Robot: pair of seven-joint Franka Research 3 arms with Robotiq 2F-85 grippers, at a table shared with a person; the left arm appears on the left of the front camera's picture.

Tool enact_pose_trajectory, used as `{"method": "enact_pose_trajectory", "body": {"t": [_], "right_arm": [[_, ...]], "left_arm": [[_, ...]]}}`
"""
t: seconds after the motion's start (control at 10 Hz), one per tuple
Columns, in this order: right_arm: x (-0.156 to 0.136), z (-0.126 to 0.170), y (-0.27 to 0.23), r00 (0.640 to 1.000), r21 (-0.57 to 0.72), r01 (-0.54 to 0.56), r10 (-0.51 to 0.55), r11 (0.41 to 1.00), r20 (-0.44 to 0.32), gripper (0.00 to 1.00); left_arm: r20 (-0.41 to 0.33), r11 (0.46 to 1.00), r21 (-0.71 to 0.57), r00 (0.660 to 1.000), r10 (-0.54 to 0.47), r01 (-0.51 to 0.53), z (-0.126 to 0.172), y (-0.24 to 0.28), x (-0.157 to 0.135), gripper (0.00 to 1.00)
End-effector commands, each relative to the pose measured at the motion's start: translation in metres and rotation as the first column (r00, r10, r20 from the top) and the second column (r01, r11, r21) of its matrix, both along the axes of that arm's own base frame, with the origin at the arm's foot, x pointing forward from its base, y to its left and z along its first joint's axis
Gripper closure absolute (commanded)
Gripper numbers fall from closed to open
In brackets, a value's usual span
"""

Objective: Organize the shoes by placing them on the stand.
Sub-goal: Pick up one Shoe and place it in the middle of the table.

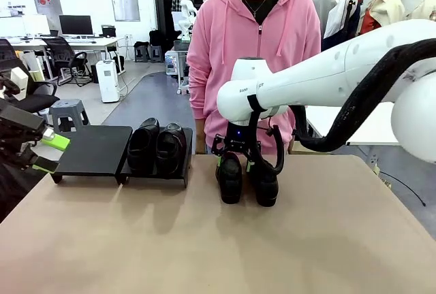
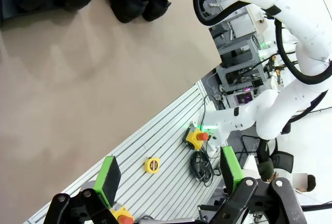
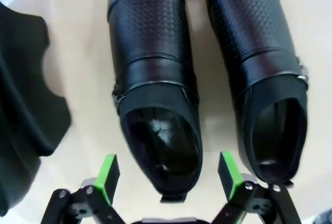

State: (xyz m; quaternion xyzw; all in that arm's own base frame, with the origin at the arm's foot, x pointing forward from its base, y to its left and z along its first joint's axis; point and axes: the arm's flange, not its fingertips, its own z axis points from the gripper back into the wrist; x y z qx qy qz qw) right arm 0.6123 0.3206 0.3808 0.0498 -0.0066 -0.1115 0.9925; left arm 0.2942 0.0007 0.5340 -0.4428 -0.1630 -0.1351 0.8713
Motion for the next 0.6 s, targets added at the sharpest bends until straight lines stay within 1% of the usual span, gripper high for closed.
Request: {"method": "enact_pose_trajectory", "body": {"t": [0.0, 0.3, 0.4, 0.5], "right_arm": [[0.004, 0.0, -0.002, 0.998, -0.005, 0.039, -0.039, 0.999, -0.05, 0.0], [0.009, -0.021, -0.008, 0.992, -0.003, 0.042, -0.042, 0.999, -0.118, 0.0], [0.01, -0.024, -0.006, 0.992, 0.018, 0.037, -0.035, 0.999, -0.125, 0.0], [0.01, -0.023, -0.006, 0.993, 0.041, 0.042, -0.037, 0.998, -0.114, 0.0]], "left_arm": [[0.0, 1.0, -0.017, 1.0, -0.002, 0.002, 0.002, 0.001, 0.0, 0.0], [0.0, 1.0, -0.017, 1.0, -0.002, 0.002, 0.002, 0.001, 0.0, 0.0], [0.0, 1.0, -0.017, 1.0, -0.002, 0.002, 0.002, 0.001, 0.0, 0.0], [0.0, 1.0, -0.017, 1.0, -0.002, 0.002, 0.002, 0.001, 0.0, 0.0]]}}
